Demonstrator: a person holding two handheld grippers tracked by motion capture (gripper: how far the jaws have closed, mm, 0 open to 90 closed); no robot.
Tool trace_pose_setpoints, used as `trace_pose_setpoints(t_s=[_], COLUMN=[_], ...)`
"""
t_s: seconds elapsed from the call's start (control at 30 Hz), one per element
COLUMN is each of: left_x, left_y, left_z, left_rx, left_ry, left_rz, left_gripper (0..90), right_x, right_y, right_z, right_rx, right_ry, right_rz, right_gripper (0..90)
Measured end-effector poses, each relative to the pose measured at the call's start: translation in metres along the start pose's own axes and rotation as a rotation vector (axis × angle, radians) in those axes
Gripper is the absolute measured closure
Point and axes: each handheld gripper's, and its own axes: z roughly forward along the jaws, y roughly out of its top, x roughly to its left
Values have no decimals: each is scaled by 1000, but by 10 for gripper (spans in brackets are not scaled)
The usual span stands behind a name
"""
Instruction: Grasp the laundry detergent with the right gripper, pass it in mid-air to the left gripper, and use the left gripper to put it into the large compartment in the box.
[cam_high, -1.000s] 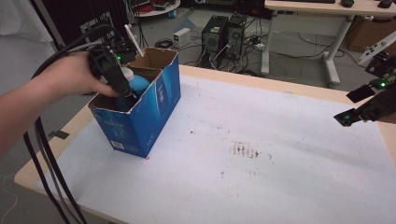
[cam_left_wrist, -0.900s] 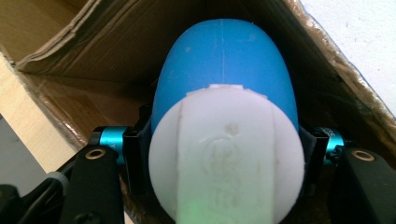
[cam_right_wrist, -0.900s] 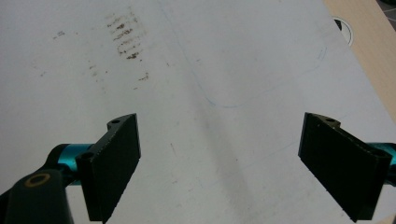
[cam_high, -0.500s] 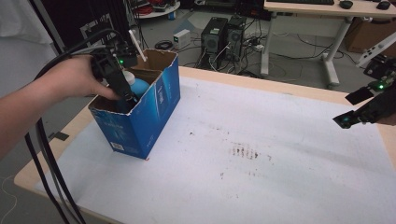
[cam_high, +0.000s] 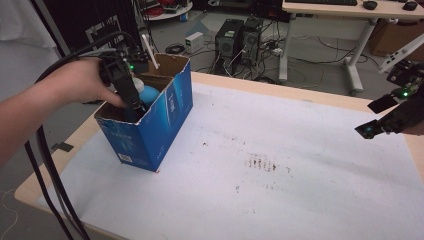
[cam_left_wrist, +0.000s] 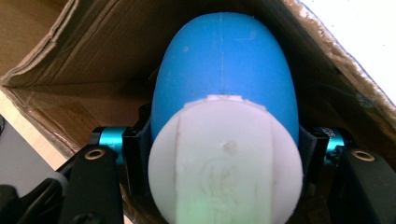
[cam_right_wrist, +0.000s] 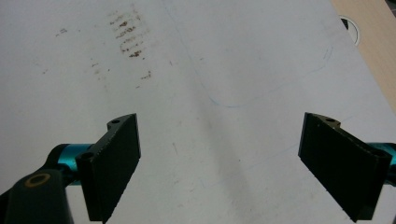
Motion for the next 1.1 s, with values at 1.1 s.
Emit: trace_pose_setpoints(t_s=[1.1], left_x=[-2], left_y=[4], left_z=[-1], left_rx=[40], left_ry=[9], left_rz=[12], left_gripper=[377], right_x=[0], right_y=[-3], right_z=[-3], right_rx=[-8], right_ry=[0], right_rz=[-2], right_gripper=[122])
